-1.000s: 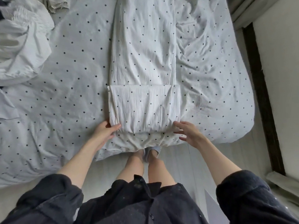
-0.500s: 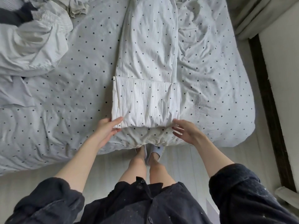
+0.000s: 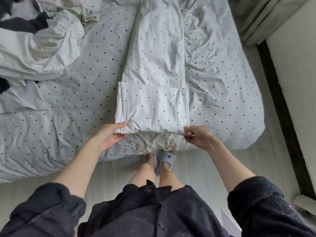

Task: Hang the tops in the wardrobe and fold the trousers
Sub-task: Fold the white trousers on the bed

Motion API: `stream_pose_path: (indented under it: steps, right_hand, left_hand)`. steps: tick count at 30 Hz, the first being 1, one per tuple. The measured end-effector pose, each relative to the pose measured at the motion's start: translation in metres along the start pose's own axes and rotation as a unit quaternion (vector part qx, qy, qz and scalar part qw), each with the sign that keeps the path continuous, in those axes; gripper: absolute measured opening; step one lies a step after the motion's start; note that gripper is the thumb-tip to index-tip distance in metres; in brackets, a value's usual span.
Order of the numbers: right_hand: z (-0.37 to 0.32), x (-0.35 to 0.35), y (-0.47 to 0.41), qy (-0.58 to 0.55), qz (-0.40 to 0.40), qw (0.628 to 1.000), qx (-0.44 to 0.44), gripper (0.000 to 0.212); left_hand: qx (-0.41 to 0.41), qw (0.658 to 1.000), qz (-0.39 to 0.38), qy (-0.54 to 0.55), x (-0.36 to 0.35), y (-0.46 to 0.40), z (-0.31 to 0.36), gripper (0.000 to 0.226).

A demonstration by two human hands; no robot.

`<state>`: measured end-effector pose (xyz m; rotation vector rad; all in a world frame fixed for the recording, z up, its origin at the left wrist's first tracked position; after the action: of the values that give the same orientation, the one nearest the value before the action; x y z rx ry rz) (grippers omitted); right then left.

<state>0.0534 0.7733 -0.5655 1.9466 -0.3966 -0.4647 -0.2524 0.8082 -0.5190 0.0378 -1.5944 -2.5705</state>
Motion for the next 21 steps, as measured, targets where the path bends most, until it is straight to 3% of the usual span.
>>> stream_pose_path:
  steps: [4,7,11,13,16,19,21]
  right_hand:
    - [0.018,0.028,0.026,0.101,0.010,0.993,-0.065,0.013]
    - [0.025,0.045,0.047,0.116,0.005,0.987,-0.113,0.011]
    - [-0.002,0.038,0.062,0.076,0.006,0.991,-0.108,0.015]
    - [-0.027,0.021,0.067,0.060,-0.011,0.994,-0.094,0.035]
    - [-0.075,-0.012,0.066,0.027,-0.053,0.997,-0.041,0.059]
    - [-0.125,-0.040,0.065,-0.061,-0.038,0.994,0.087,0.029]
    - [-0.141,-0.050,0.063,-0.056,-0.010,0.985,0.165,0.014]
  left_hand:
    - [0.084,0.996,-0.018,-0.036,-0.003,0.019,-0.037,0.015]
    - [0.116,0.990,-0.046,-0.058,-0.005,0.036,-0.047,0.009]
    - [0.084,0.994,-0.050,-0.046,-0.016,0.039,-0.014,0.012]
    - [0.047,0.998,-0.043,-0.015,-0.021,0.035,0.016,0.009]
    - [-0.025,0.998,-0.042,0.032,-0.033,0.026,0.071,0.011]
    - [-0.124,0.988,-0.068,0.060,-0.051,0.017,0.129,0.012]
    - [-0.172,0.981,-0.078,0.052,-0.058,0.009,0.152,0.014]
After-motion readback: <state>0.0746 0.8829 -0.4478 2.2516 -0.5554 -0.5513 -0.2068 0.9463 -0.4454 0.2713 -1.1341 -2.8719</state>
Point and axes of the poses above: each hand's wrist, its own y-axis away from the middle knuckle, its own x-axis out of the back of the hand, z = x × y, the point moved 7 cm from there along -y, towards the middle knuckle, and after that the axes turned 7 degrees about -y, right-handed, at the moved point
